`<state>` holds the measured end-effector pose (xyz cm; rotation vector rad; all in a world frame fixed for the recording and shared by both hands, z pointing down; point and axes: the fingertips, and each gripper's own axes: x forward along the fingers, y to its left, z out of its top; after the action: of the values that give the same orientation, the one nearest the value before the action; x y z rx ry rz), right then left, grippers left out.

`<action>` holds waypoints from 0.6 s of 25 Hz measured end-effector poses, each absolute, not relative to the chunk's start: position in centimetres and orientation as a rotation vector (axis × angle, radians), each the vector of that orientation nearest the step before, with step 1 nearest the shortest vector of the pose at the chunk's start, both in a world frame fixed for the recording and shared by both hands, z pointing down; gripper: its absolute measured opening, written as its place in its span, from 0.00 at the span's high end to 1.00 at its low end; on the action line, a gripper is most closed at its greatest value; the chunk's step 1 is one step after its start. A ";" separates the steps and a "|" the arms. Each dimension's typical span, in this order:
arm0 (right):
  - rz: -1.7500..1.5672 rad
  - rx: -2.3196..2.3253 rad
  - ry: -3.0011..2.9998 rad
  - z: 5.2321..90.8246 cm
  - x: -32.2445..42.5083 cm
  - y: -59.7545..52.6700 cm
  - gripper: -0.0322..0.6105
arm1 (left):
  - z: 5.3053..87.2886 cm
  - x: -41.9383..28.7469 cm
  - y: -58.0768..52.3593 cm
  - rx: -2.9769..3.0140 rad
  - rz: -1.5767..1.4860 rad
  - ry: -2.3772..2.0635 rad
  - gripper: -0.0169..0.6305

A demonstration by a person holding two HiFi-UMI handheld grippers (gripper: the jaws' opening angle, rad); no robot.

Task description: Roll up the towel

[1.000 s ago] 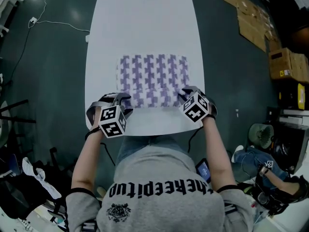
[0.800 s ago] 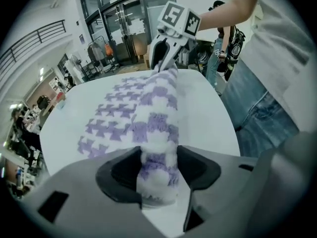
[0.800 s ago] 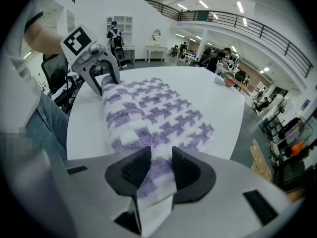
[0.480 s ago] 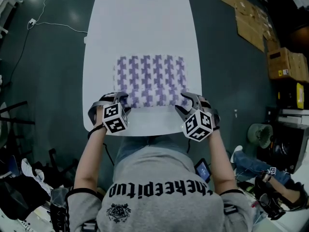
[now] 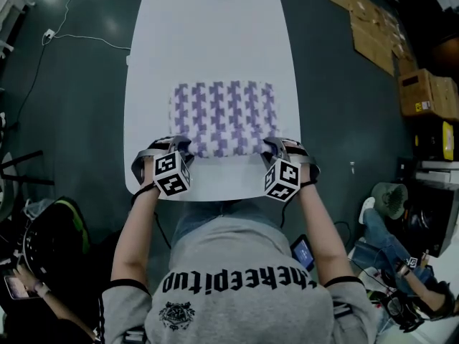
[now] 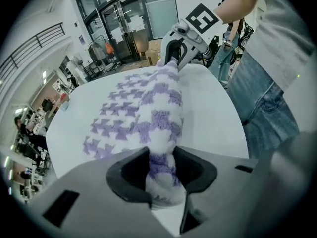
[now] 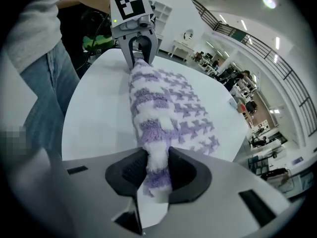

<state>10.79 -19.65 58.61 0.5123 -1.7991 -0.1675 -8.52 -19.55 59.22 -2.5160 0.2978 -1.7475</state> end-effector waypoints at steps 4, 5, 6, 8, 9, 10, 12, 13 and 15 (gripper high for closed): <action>-0.108 0.497 -1.825 58.0 10.5 -19.1 0.79 | 58.4 -8.9 -19.3 -2.544 -1.754 0.261 0.81; -0.086 0.488 -1.833 57.8 10.4 -19.1 0.79 | 58.2 -9.0 -19.3 -2.557 -1.760 0.235 0.81; -0.065 0.477 -1.839 57.7 10.3 -19.2 0.79 | 58.1 -9.2 -19.2 -2.574 -1.764 0.205 0.81; -0.019 0.445 -1.850 57.6 10.2 -19.3 0.79 | 58.0 -9.3 -19.2 -2.619 -1.767 0.137 0.81; 0.009 0.426 -1.856 57.6 10.2 -19.4 0.79 | 58.0 -9.3 -19.3 -2.648 -1.765 0.103 0.81; 0.039 0.407 -1.861 57.6 10.2 -19.4 0.79 | 58.0 -9.3 -19.3 -2.677 -1.762 0.072 0.81; 0.092 0.374 -1.868 57.6 10.1 -19.4 0.79 | 57.9 -9.4 -19.4 -2.724 -1.757 0.032 0.81; 0.108 0.365 -1.870 57.5 10.1 -19.5 0.79 | 57.8 -9.5 -19.5 -2.738 -1.754 0.025 0.81; 0.131 0.357 -1.874 57.6 9.9 -19.7 0.79 | 57.7 -9.6 -19.8 -2.754 -1.747 0.019 0.81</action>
<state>9.93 -19.68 57.57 0.3573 -1.8737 0.1306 -9.58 -19.75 57.68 -2.7544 0.0192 -1.7474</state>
